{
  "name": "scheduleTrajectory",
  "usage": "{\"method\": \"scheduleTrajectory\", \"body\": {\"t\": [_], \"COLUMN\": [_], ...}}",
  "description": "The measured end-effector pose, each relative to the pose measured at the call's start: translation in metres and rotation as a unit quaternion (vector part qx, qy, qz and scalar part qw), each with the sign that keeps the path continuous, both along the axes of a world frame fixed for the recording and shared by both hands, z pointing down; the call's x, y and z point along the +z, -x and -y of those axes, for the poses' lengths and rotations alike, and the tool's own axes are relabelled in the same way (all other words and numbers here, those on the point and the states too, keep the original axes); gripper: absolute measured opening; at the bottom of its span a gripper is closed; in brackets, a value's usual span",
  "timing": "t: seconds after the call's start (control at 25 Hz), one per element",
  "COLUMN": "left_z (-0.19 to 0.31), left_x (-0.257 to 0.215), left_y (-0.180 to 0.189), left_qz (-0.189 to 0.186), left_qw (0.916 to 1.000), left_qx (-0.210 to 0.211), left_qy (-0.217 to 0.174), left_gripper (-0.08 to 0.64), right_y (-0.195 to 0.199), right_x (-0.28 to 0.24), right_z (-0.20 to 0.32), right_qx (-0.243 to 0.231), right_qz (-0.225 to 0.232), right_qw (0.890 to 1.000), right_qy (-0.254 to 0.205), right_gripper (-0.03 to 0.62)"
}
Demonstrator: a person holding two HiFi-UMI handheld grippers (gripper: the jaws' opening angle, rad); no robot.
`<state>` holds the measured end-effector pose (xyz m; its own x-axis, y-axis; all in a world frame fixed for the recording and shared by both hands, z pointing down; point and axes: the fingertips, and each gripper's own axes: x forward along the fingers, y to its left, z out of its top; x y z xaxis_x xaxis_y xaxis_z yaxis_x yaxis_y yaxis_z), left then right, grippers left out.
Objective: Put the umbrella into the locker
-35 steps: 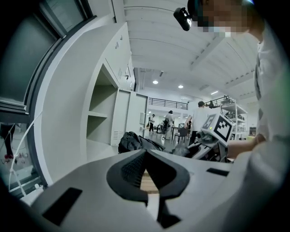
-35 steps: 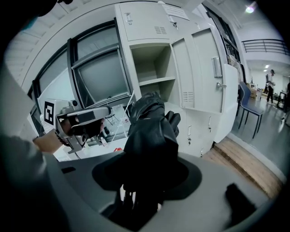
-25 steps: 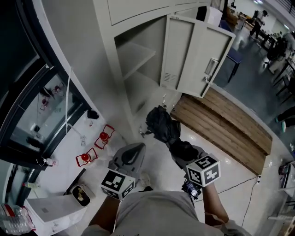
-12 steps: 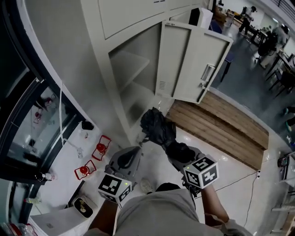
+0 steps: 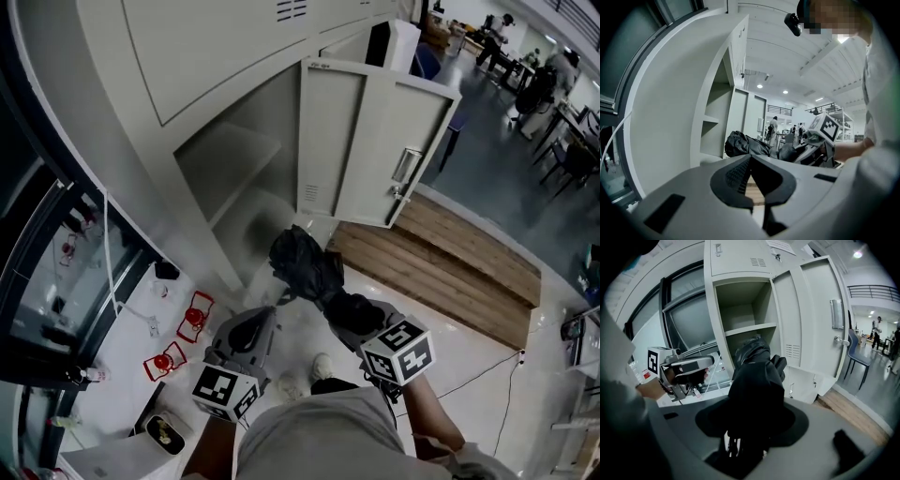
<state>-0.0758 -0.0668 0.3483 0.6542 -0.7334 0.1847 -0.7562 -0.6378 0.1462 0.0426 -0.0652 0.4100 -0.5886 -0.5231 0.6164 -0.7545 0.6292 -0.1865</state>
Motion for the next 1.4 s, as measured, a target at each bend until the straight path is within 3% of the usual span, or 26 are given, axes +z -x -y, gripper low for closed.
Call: {"method": "scheduleTrajectory", "body": {"t": [0.72,0.96,1.12,1.4], "left_z": [0.039,0.048,0.048,0.051], "left_x": [-0.002,-0.003,0.005,0.006], "left_y": [-0.015,-0.014,-0.009,0.000], "left_qz": [-0.004,-0.005,0.010,-0.001], "left_qw": [0.9993,0.9988,0.9984,0.9975], "left_qx": [-0.036,-0.048,-0.053,-0.071], "left_qy": [-0.004,-0.006,0.015,0.003], "left_gripper": [0.015,0.015,0.015,0.015], "right_y": [-0.016,-0.011,-0.006,0.015], "right_x": [0.000,0.003,0.008,0.012], "right_z": [0.068,0.093,0.111,0.138], "right_qx": [-0.038,-0.049,-0.056,-0.078], "right_qz": [-0.010,-0.014,-0.020,-0.025], "right_qw": [0.999,0.999,0.998,0.997], "right_qy": [0.000,-0.002,-0.001,-0.001], "right_gripper": [0.213,0.213,0.213,0.213]}}
